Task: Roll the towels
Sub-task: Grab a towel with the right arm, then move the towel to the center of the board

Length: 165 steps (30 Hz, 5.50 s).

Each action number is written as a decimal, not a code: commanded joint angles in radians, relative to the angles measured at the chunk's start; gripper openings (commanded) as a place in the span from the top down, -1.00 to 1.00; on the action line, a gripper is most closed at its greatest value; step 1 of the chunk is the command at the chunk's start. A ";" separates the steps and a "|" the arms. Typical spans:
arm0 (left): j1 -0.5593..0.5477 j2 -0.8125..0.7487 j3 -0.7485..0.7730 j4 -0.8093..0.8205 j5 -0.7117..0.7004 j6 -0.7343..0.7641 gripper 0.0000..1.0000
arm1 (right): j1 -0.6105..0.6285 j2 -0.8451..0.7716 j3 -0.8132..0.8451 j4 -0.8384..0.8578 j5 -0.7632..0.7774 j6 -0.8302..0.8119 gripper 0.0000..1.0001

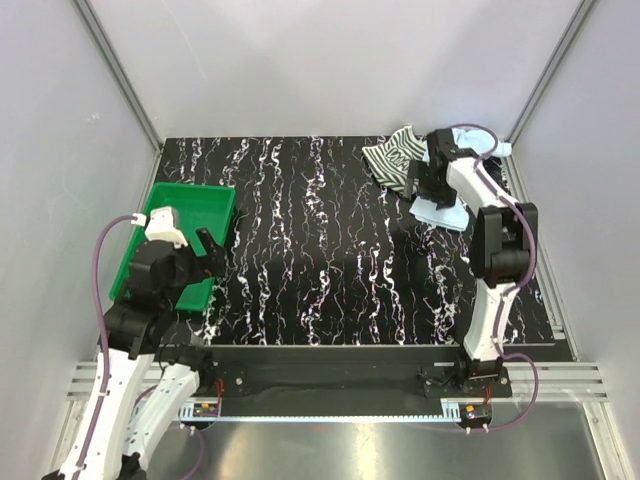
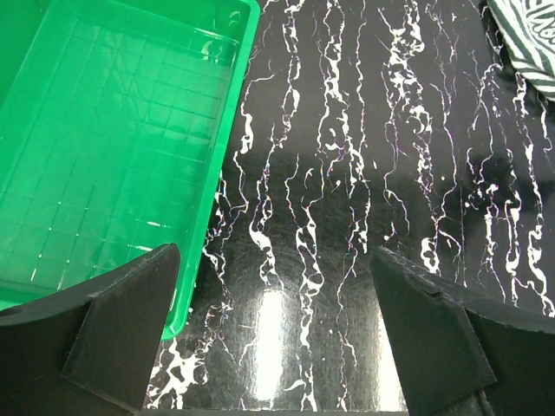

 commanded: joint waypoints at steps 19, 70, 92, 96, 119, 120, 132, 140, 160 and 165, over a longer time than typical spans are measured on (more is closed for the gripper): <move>0.001 -0.048 -0.023 0.038 -0.009 0.002 -0.98 | 0.039 0.258 0.181 -0.042 0.221 -0.061 0.23; -0.196 0.133 0.048 -0.049 -0.164 -0.018 -0.96 | 0.769 -0.327 -0.343 -0.074 0.192 0.250 -0.33; -0.196 0.072 0.011 -0.012 -0.133 -0.011 -0.98 | 0.832 -0.070 -0.301 -0.032 0.225 0.275 0.10; -0.196 0.069 0.011 -0.012 -0.133 -0.011 -0.98 | 0.832 -0.041 -0.284 -0.041 0.248 0.277 0.34; -0.196 0.066 0.007 -0.008 -0.130 -0.014 -0.98 | 0.883 -0.181 0.161 -0.318 0.337 0.136 1.00; -0.196 0.064 0.005 -0.009 -0.130 -0.014 -0.98 | 0.901 -0.181 0.248 -0.350 0.333 0.123 1.00; -0.196 0.032 0.004 -0.009 -0.147 -0.021 -0.98 | 1.081 -0.112 1.081 -0.490 0.314 0.050 1.00; -0.196 0.017 0.002 -0.012 -0.150 -0.021 -0.98 | 1.260 -0.508 0.632 -0.160 0.452 -0.001 1.00; -0.354 0.931 0.417 0.221 0.049 -0.101 -0.98 | 1.269 -1.064 -0.003 -0.665 0.817 0.654 1.00; -0.372 1.314 0.744 0.167 0.040 -0.116 -0.98 | 1.269 -1.113 -0.038 -0.641 0.834 0.656 1.00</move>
